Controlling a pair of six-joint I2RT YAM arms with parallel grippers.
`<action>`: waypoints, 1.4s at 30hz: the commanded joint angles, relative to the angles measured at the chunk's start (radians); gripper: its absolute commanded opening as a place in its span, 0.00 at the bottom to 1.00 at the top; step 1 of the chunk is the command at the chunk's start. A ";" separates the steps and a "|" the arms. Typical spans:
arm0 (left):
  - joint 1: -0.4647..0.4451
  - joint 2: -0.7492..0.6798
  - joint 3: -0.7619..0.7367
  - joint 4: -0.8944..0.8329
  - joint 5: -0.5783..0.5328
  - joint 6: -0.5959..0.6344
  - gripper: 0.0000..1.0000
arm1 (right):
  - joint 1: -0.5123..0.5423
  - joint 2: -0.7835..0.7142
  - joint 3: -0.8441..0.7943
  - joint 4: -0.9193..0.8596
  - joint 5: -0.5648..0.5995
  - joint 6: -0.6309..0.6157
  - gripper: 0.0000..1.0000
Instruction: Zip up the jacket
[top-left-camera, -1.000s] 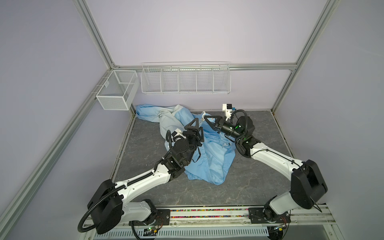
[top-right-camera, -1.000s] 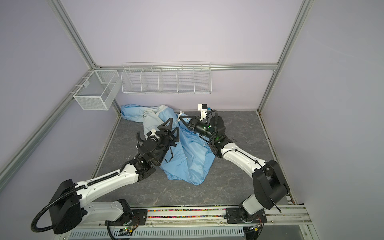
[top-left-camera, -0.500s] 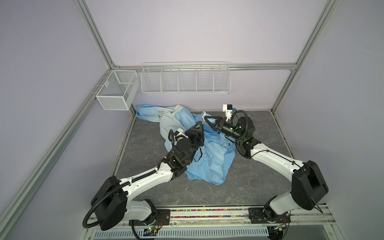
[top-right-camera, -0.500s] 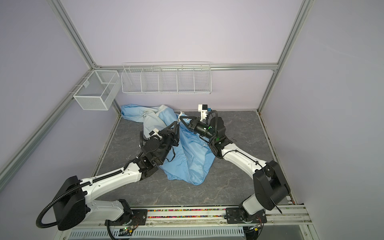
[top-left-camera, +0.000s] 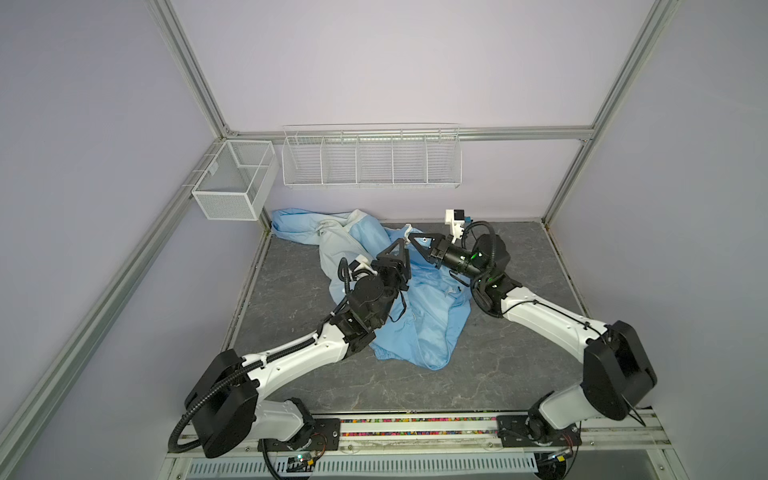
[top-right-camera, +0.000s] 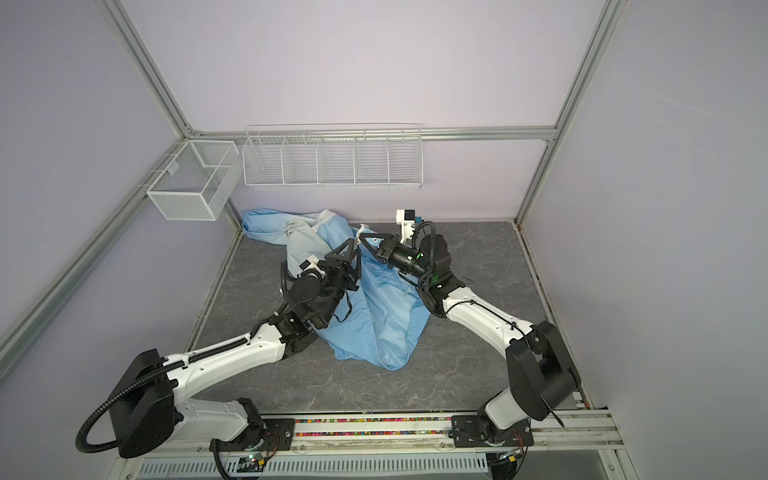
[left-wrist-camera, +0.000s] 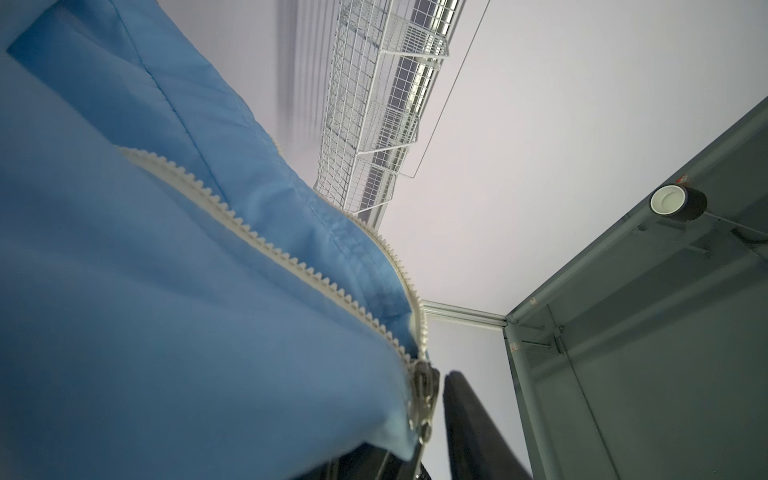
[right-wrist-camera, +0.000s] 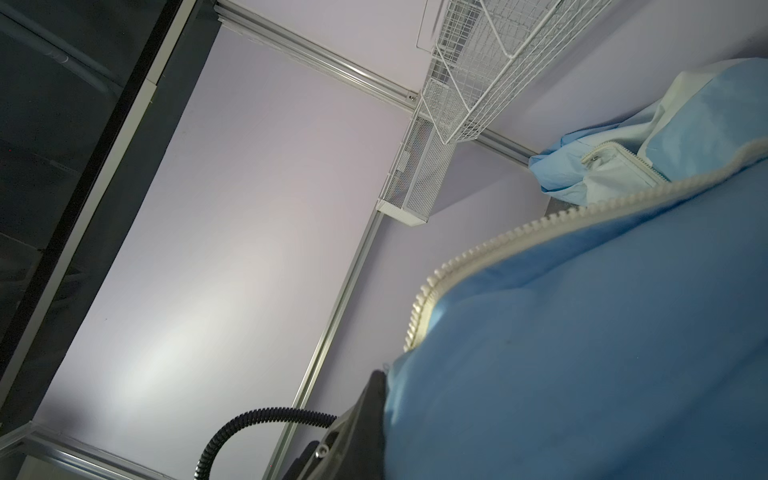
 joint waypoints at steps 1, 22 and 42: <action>0.001 0.019 0.033 0.045 -0.022 0.000 0.34 | 0.008 -0.045 -0.010 0.100 -0.009 0.002 0.07; -0.001 0.034 0.032 0.079 0.093 -0.005 0.00 | -0.002 -0.074 0.012 -0.088 0.102 -0.065 0.07; -0.001 -0.062 0.082 -0.119 0.189 0.095 0.00 | -0.018 -0.043 0.035 -0.204 0.206 -0.063 0.07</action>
